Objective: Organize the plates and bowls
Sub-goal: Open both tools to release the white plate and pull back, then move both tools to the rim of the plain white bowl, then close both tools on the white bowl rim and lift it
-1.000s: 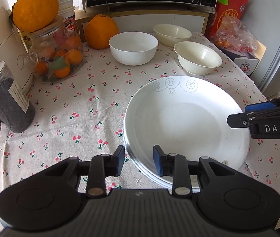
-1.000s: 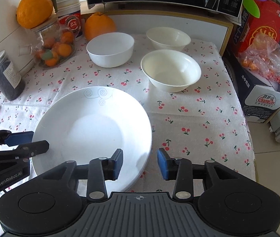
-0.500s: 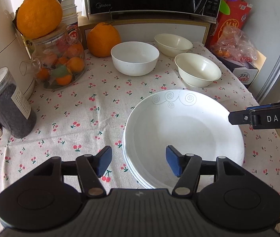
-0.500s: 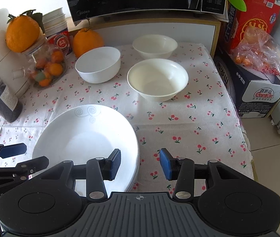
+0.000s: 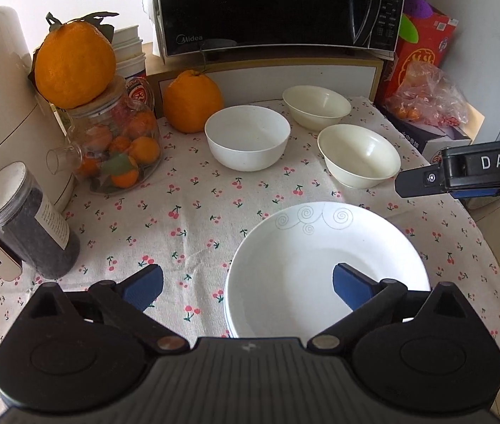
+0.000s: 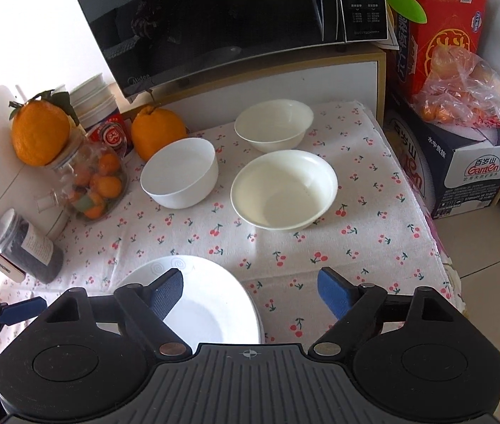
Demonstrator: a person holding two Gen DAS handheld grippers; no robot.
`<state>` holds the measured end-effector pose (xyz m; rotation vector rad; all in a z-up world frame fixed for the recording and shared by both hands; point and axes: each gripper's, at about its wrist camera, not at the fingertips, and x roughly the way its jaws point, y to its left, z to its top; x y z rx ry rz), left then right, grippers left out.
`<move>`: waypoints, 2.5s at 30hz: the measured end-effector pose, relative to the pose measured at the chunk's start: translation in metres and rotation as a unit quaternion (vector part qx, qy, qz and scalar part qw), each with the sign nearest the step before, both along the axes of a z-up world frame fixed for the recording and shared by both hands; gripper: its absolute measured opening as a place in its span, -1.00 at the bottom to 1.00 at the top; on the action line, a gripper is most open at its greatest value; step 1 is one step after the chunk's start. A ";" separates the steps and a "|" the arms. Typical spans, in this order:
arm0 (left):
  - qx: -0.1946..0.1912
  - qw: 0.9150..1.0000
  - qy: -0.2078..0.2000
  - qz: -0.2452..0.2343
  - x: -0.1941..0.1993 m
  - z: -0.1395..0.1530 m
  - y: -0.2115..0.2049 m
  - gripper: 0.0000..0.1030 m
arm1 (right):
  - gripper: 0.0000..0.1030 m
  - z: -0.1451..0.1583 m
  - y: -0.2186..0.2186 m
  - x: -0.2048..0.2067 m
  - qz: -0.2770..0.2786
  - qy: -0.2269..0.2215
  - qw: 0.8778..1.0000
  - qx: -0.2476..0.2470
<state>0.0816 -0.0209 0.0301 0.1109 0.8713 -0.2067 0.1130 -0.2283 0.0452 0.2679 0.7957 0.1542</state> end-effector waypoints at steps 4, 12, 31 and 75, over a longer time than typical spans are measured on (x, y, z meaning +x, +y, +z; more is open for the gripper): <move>-0.015 1.000 0.014 0.022 0.022 0.009 0.001 0.99 | 0.68 0.009 -0.002 0.020 -0.007 0.017 0.999 0.044; -0.033 0.998 0.013 0.057 0.073 0.020 0.006 0.99 | 0.75 0.032 -0.002 0.066 -0.010 -0.009 0.997 0.078; -0.123 0.983 0.023 0.133 0.148 -0.031 0.019 0.81 | 0.75 -0.005 0.015 0.146 -0.018 -0.022 0.981 0.191; -0.164 0.978 0.010 0.127 0.148 -0.014 0.021 -0.77 | -0.64 -0.028 0.035 0.157 -0.050 0.015 0.981 0.185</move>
